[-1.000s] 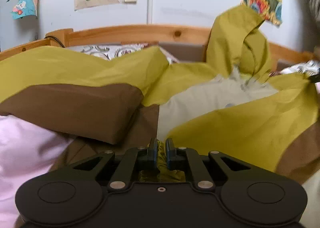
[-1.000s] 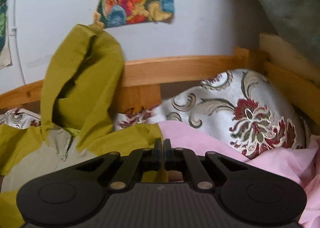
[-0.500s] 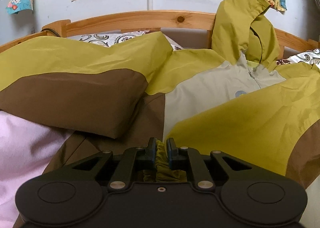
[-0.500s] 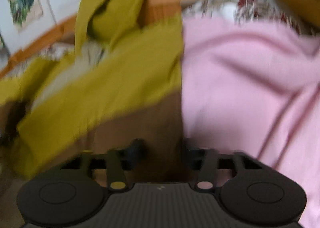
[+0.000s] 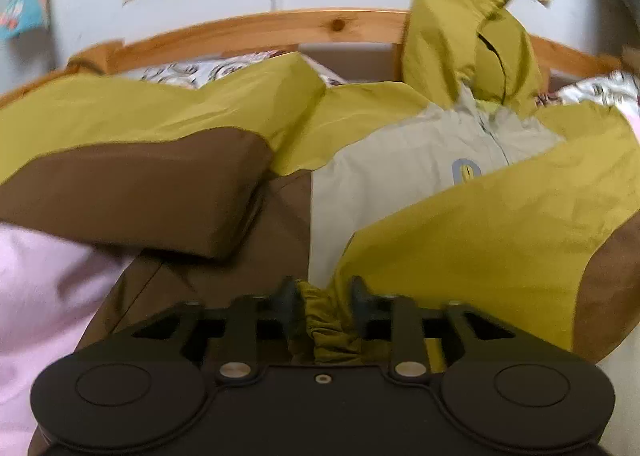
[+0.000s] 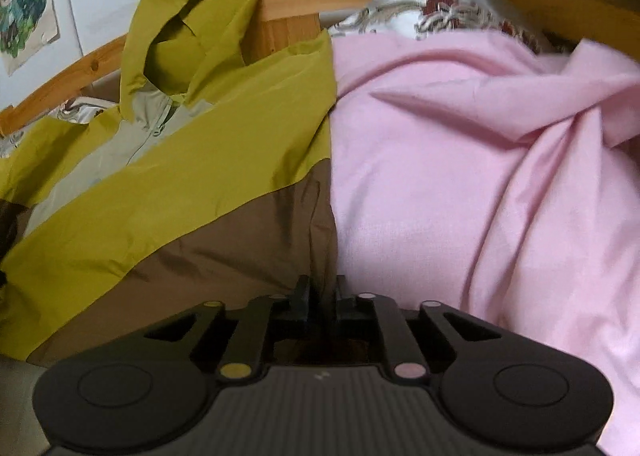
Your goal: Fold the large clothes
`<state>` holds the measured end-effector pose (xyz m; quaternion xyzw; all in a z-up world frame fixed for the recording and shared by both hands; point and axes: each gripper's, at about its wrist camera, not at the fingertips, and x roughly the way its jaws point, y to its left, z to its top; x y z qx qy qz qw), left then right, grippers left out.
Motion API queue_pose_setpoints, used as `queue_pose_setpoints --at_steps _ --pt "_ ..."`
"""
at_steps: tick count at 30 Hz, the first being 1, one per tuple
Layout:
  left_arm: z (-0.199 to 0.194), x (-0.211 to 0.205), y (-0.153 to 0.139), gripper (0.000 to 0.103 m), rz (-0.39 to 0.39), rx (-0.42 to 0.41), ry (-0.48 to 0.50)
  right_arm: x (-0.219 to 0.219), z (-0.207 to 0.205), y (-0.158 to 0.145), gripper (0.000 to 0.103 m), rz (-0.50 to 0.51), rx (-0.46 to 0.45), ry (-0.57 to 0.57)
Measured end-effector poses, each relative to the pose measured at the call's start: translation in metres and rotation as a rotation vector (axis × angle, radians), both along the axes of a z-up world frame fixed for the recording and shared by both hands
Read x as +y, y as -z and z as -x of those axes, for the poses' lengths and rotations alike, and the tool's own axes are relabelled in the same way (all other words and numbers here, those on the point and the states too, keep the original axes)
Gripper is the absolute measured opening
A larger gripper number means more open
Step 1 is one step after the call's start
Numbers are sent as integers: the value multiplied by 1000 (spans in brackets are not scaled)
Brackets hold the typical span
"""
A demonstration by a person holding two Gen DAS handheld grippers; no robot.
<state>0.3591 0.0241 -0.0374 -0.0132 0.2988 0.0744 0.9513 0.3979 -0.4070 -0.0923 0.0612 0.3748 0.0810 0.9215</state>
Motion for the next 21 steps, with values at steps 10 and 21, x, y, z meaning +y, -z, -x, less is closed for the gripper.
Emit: queue_pose_setpoints --at_steps 10,21 --pt "48 42 -56 98 -77 -90 -62 35 78 -37 98 13 -151 65" --pt "56 209 -91 97 86 -110 -593 52 111 -23 103 -268 -142 -30"
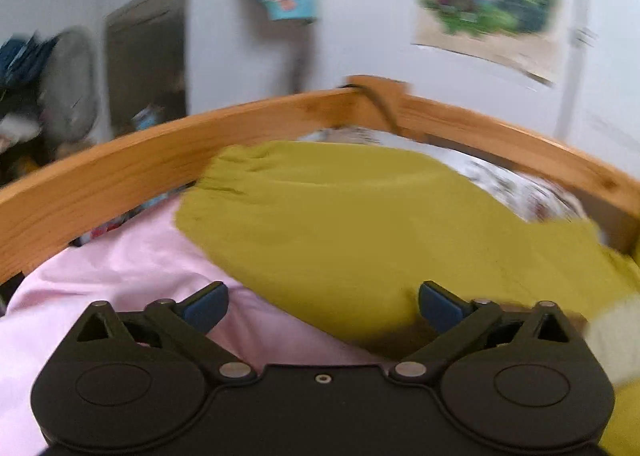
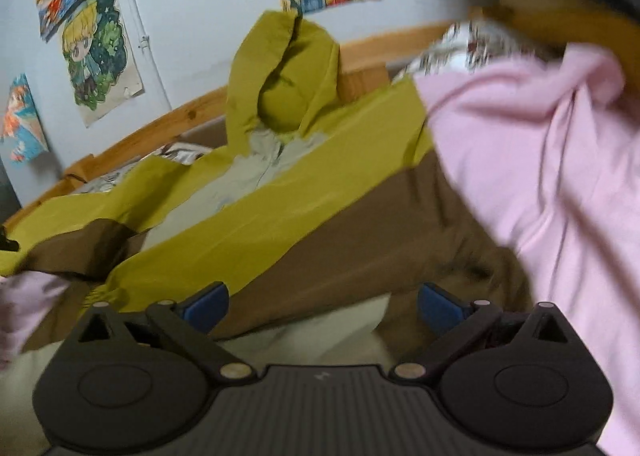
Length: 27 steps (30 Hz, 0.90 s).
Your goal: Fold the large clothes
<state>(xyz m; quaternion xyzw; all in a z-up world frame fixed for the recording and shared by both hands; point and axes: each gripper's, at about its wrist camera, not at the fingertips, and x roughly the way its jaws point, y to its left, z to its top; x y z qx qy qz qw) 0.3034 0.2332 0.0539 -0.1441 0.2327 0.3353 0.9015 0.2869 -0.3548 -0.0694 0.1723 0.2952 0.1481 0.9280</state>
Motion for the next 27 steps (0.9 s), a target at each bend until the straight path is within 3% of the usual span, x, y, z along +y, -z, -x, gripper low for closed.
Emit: queue_pose_setpoints --at_steps 2,3,5,6,9,10,14,18,22,27 --pt "0 20 2 92 68 -32 -40 2 2 4 103 -8 12 -5" --pt "0 28 3 85 101 -48 -63 3 4 6 103 -11 16 -6" --pt "0 39 4 65 161 -85 -115 4 6 9 103 -16 28 -7" --pt "3 42 4 48 176 -104 -129 3 7 10 103 -24 33 -5" --pt "4 37 -2 13 129 -116 -170 3 7 13 103 -45 45 5" --pt "5 33 -5 8 105 -122 -174 3 8 14 103 -49 47 7" --pt "11 1 -28 1 -47 -179 -134 2 12 13 103 -59 55 23" --pt "7 -40 -61 0 -212 -260 -23 -2 16 8 103 -79 44 29" --pt "5 -97 -99 0 -328 -373 156 -5 24 1 103 -77 19 31" --pt "5 -188 -126 0 -437 -488 465 -16 32 -10 103 -82 -14 62"
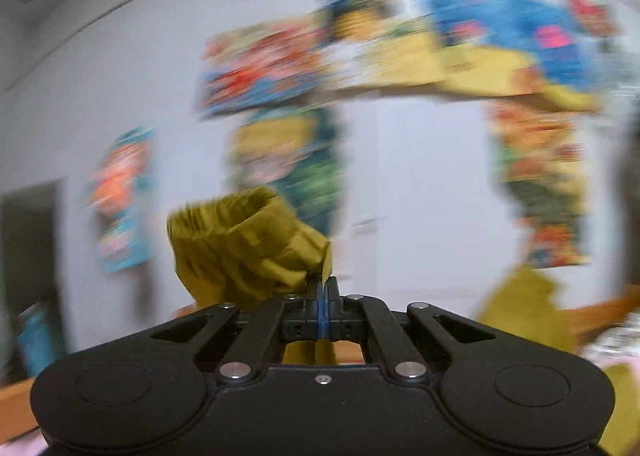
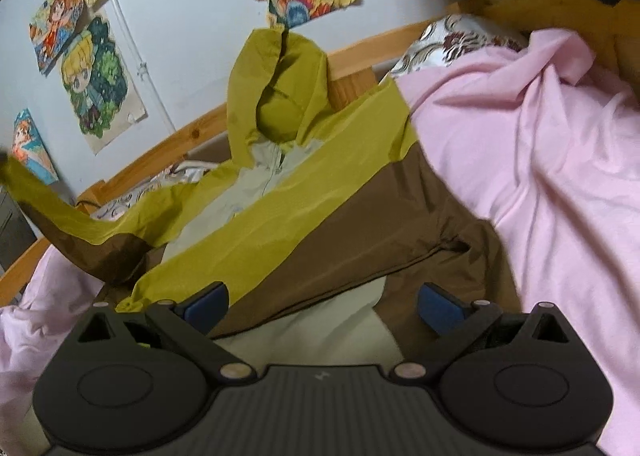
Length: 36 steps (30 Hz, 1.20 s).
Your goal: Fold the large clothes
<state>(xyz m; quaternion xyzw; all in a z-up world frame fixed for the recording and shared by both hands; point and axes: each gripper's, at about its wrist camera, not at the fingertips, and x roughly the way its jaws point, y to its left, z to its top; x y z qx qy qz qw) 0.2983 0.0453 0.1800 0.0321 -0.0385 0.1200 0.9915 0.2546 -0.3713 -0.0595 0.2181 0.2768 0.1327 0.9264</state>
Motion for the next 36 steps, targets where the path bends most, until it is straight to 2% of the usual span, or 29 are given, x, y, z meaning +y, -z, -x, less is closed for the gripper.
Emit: queue_pose_setpoints --at_steps 3,6,9,11,15,17,20,22,24,27,30,33,36 --pt "-2 -54 7 0 -104 2 167 -9 5 -5 103 9 -27 30" --pt "-9 -109 34 0 -160 59 332 -20 9 -8 103 23 -42 67" --pt "-29 -143 65 0 -125 133 431 -34 13 -9 103 30 -44 122" --pt "-41 -160 85 0 -88 184 462 -44 14 -9 103 38 -45 155" --pt "-57 -183 132 2 -43 336 531 -61 15 -6 103 40 -40 212" --pt "-60 -187 150 10 -9 411 587 -68 15 -4 103 37 -39 235" --pt "-53 -189 171 28 38 511 655 -72 14 -3 103 32 -38 261" --pt "-41 -186 178 53 42 520 694 -73 15 -1 103 30 -38 277" --pt "-27 -180 178 60 31 519 715 -72 15 -1 103 30 -40 276" --pt "-12 -164 173 66 13 533 707 -68 14 0 103 33 -47 256" --pt "-4 -138 165 68 -12 549 619 -61 13 3 103 30 -50 216" --pt "-9 -106 164 71 -37 581 456 -49 11 6 102 50 -50 180" --pt "-26 -62 169 73 -6 622 268 -34 10 10 100 82 -51 141"
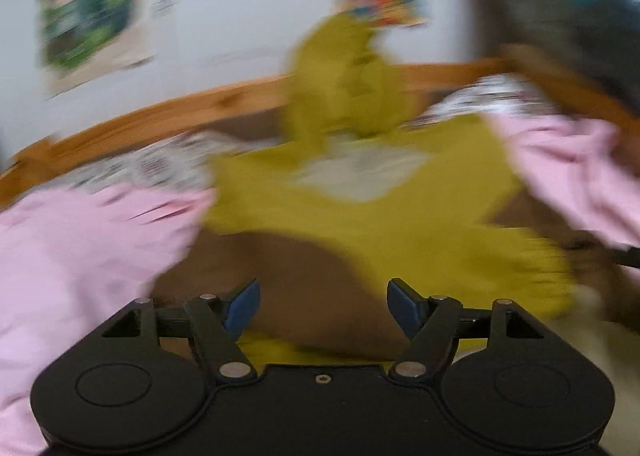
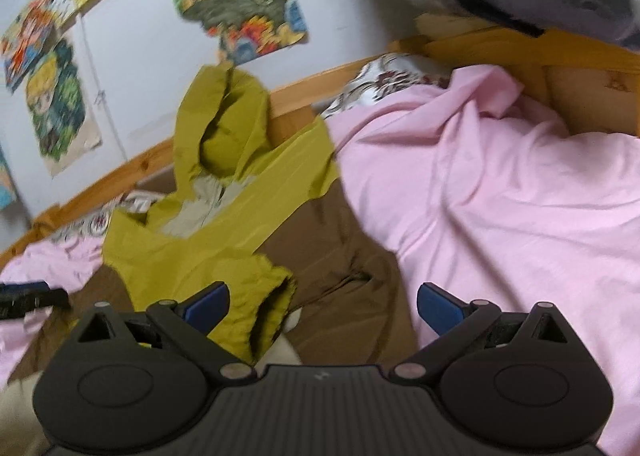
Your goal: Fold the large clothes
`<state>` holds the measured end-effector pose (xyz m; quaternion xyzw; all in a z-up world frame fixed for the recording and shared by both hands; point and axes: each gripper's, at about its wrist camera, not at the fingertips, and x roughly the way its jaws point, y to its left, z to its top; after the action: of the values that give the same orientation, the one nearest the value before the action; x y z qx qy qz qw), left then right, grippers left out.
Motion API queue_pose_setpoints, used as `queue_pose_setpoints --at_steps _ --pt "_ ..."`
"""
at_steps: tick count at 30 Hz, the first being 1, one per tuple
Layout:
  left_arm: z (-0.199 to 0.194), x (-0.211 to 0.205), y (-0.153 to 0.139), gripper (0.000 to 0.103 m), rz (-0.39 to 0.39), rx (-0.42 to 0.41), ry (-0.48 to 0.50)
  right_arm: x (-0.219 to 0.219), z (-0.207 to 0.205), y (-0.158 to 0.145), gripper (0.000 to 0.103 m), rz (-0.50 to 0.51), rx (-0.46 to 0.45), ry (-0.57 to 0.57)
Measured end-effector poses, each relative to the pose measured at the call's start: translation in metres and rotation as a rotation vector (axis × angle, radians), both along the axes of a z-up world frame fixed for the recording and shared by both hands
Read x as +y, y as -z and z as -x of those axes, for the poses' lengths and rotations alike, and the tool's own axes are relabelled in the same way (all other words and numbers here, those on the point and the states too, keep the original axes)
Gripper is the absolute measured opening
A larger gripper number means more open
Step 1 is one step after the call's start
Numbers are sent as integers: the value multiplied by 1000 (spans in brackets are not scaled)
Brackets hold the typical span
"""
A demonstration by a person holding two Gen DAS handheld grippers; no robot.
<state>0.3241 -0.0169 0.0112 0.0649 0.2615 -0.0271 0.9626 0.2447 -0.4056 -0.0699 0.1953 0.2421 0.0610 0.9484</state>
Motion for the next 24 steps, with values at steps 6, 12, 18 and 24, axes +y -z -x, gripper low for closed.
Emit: queue_pose_setpoints --at_steps 6,12,18,24 --pt "-57 82 16 66 54 34 -222 25 -16 8 84 72 -2 -102" --pt "-129 110 35 58 66 99 -229 46 -76 11 78 116 37 -152" --pt "-166 122 49 35 189 130 -186 58 -114 21 35 133 106 -186" --pt "-150 126 45 5 251 36 -179 52 -95 13 25 215 57 -155"
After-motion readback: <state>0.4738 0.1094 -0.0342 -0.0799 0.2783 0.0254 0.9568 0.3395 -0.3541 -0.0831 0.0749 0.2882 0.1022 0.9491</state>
